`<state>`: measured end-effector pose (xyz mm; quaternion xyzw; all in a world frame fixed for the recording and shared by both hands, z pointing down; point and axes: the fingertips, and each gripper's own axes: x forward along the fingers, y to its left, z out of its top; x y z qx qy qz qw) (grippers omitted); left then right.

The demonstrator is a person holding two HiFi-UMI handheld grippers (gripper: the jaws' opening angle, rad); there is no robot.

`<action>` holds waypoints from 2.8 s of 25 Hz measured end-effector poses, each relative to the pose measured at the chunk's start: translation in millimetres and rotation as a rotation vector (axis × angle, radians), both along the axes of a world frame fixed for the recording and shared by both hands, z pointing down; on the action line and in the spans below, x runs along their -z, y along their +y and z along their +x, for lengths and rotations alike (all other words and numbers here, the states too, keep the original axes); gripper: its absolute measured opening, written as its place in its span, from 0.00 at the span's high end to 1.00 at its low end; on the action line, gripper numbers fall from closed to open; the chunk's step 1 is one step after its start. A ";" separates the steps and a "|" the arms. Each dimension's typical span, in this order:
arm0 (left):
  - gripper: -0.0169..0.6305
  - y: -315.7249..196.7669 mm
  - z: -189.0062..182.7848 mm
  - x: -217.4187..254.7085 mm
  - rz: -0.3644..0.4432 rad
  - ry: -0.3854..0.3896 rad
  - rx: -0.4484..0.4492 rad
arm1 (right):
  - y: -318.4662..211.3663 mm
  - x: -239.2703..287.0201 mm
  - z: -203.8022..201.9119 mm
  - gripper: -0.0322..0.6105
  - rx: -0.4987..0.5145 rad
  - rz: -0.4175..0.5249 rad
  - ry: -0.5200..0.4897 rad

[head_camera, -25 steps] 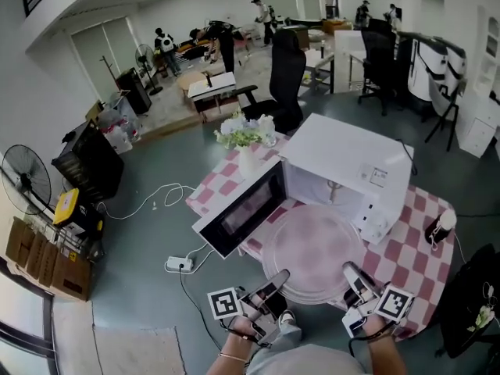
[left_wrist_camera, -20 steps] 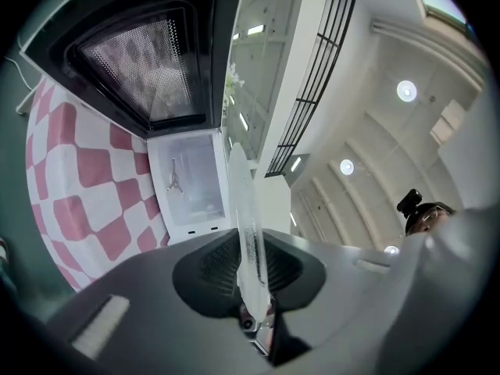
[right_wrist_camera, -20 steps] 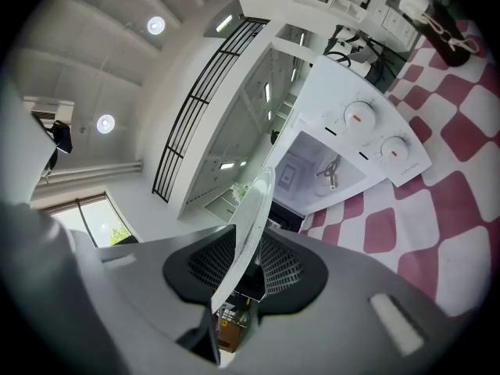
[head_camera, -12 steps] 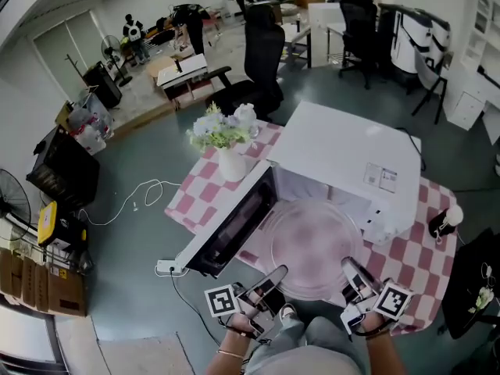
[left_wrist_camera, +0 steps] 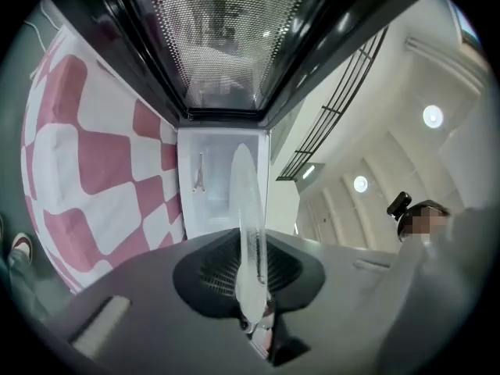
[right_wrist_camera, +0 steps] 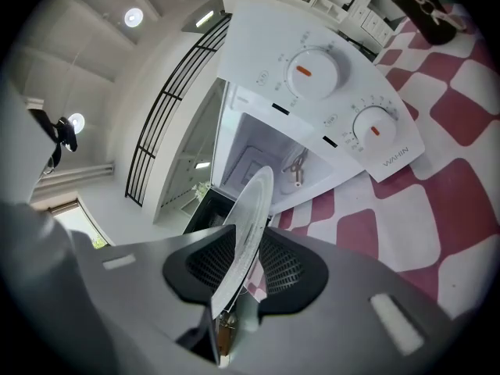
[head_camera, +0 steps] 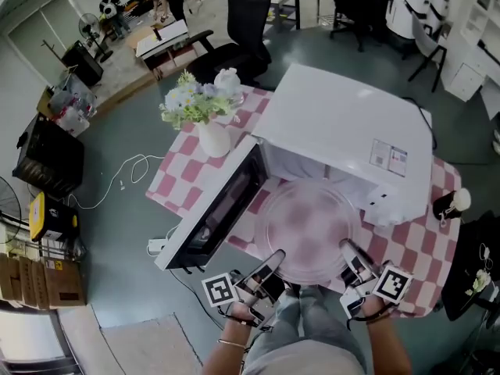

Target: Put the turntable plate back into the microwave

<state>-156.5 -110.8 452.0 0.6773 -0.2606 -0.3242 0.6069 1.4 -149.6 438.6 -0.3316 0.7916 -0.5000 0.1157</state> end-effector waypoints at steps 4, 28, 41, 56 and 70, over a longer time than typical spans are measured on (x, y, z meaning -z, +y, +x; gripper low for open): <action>0.92 -10.4 -2.7 -20.3 -0.017 0.020 0.011 | -13.1 -19.1 -3.5 0.79 -0.013 -0.014 0.012; 0.92 -44.8 4.3 -56.7 -0.027 0.073 0.009 | -46.3 -58.0 4.0 0.79 -0.055 -0.050 0.057; 0.92 -48.0 6.1 -49.2 -0.014 0.092 0.040 | -34.1 -48.3 22.5 0.78 -0.069 -0.037 0.102; 0.91 -53.8 4.0 -46.5 0.006 0.056 0.084 | -12.0 -44.5 73.8 0.82 -0.279 0.058 0.435; 0.91 -72.1 15.4 -48.8 0.018 -0.033 0.153 | -0.2 -64.3 79.1 0.93 -0.311 0.025 0.626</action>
